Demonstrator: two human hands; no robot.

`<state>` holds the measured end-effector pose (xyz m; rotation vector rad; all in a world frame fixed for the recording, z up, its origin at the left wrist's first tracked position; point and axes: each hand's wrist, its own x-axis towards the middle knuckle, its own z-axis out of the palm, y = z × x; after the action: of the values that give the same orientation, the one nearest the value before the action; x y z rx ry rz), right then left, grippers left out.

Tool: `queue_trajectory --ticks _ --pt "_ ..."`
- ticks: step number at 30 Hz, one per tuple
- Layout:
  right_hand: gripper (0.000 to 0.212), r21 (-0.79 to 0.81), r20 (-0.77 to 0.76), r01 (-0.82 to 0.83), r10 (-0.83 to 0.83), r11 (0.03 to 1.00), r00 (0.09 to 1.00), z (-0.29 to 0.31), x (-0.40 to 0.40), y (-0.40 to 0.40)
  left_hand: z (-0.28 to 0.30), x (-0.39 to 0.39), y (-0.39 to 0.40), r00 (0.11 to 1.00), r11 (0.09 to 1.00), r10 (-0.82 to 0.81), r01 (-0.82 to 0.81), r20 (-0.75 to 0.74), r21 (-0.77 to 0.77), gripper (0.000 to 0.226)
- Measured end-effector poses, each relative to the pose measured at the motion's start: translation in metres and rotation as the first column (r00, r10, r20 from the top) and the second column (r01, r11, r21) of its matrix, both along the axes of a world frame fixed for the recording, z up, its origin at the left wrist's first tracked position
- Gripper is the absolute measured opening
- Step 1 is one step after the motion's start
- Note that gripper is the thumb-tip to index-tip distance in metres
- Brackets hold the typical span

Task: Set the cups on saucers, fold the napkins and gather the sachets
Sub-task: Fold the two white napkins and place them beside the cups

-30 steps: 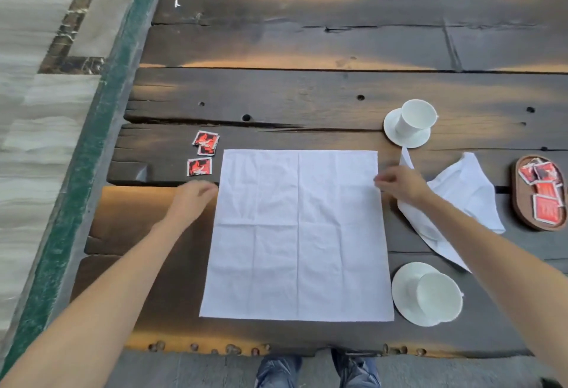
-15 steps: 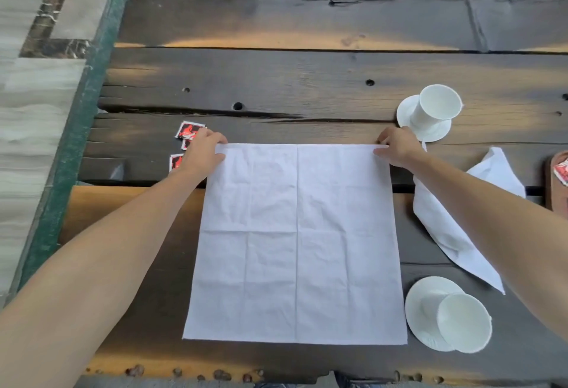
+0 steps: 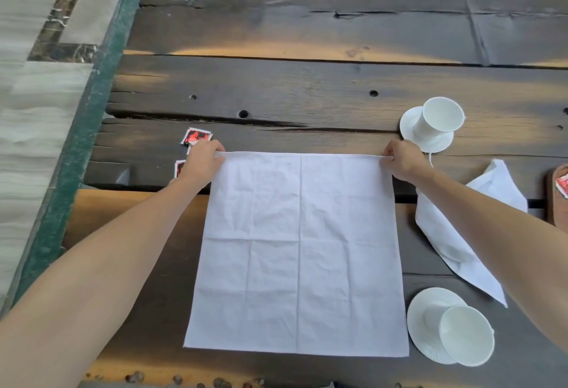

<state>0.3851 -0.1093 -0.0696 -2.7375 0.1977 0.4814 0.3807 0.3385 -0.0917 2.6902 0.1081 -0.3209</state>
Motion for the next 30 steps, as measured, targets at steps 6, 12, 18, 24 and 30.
queue_trajectory --ticks 6,12,18,24,30 --pt "0.033 -0.051 -0.001 -0.082 0.082 0.995 0.997 0.002 0.001 0.019 -0.004 -0.013 -0.001 0.999 0.999 0.035 -0.035 0.014 -0.011 0.034" --pt "0.03 0.018 0.02 -0.031 0.031 0.999 0.999 0.007 0.013 0.047 0.006 -0.016 0.002 0.996 0.997 0.071 -0.069 0.052 -0.031 0.033" --pt "0.021 0.169 0.028 0.214 -0.222 0.962 0.975 0.013 -0.005 0.029 0.031 0.0 -0.029 0.995 0.994 -0.008 0.019 0.095 -0.111 0.022" --pt "0.018 0.197 -0.135 0.334 -0.312 0.922 0.94 0.022 -0.055 0.009 0.043 0.03 -0.125 0.968 0.94 -0.251 0.242 -0.007 -0.239 0.019" --pt "0.02 0.122 -0.323 0.267 -0.216 0.956 0.921 0.017 -0.117 -0.004 0.042 0.053 -0.247 0.739 0.723 -0.672 0.641 -0.051 -0.257 0.031"
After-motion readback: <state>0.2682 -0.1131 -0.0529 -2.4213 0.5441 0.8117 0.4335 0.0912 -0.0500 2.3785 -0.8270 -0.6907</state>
